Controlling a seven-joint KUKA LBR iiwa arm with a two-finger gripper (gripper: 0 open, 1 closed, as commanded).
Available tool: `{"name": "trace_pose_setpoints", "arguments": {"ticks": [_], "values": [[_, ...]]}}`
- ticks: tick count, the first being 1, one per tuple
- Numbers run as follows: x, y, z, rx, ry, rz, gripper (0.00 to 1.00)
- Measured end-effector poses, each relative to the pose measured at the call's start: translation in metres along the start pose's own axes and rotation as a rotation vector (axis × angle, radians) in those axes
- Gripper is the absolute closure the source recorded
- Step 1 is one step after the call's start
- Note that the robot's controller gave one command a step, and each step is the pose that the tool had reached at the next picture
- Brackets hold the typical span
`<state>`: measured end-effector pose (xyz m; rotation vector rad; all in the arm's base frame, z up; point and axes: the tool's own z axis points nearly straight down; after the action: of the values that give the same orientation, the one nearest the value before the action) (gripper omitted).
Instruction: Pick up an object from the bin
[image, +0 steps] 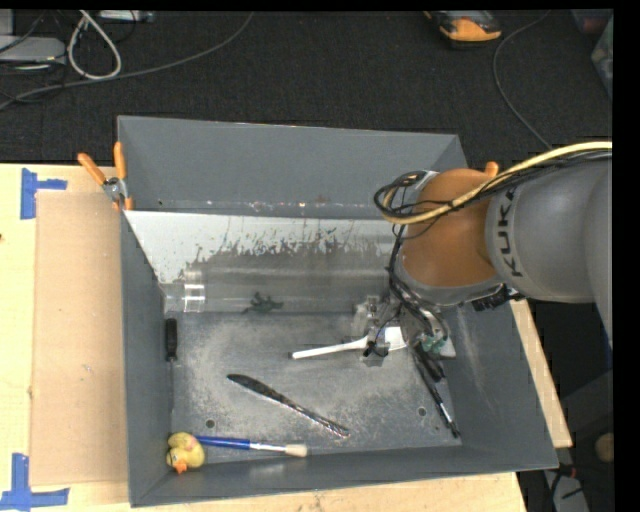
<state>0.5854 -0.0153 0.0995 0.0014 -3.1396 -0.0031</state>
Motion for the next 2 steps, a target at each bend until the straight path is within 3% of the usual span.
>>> {"name": "trace_pose_setpoints", "arguments": {"ticks": [2], "values": [[-0.002, 0.000, -0.054, 0.000, -0.007, -0.002, 1.00]]}}
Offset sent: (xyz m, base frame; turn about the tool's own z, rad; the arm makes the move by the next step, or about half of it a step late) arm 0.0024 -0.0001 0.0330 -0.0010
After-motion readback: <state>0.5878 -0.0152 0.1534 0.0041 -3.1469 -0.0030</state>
